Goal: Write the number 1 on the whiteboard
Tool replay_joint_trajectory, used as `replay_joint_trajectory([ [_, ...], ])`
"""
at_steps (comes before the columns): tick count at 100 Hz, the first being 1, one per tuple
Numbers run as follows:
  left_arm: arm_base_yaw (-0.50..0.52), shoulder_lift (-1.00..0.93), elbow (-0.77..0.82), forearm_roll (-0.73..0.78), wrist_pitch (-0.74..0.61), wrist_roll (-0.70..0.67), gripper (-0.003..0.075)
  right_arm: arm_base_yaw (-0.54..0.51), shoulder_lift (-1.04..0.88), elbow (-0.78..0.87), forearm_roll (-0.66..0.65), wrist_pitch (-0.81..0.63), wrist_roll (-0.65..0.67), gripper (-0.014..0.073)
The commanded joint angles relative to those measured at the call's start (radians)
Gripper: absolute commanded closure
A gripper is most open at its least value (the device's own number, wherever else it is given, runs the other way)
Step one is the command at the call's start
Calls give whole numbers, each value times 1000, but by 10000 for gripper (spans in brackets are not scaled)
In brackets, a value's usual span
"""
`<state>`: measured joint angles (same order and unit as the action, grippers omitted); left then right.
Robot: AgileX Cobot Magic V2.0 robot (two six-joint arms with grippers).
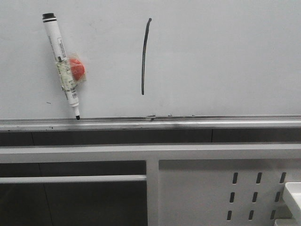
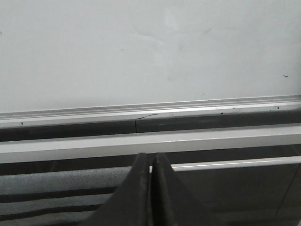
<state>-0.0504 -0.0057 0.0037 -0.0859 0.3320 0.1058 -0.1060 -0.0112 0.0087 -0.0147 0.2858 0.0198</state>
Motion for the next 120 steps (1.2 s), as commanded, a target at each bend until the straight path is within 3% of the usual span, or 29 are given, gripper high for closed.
replay_joint_trajectory([
  [1, 0, -22, 36, -12, -58, -7, 740, -8, -18, 12, -20, -34, 2, 663],
  [120, -2, -24, 36, -12, -61, -7, 740, -8, -18, 12, -66, 16, 2, 663],
])
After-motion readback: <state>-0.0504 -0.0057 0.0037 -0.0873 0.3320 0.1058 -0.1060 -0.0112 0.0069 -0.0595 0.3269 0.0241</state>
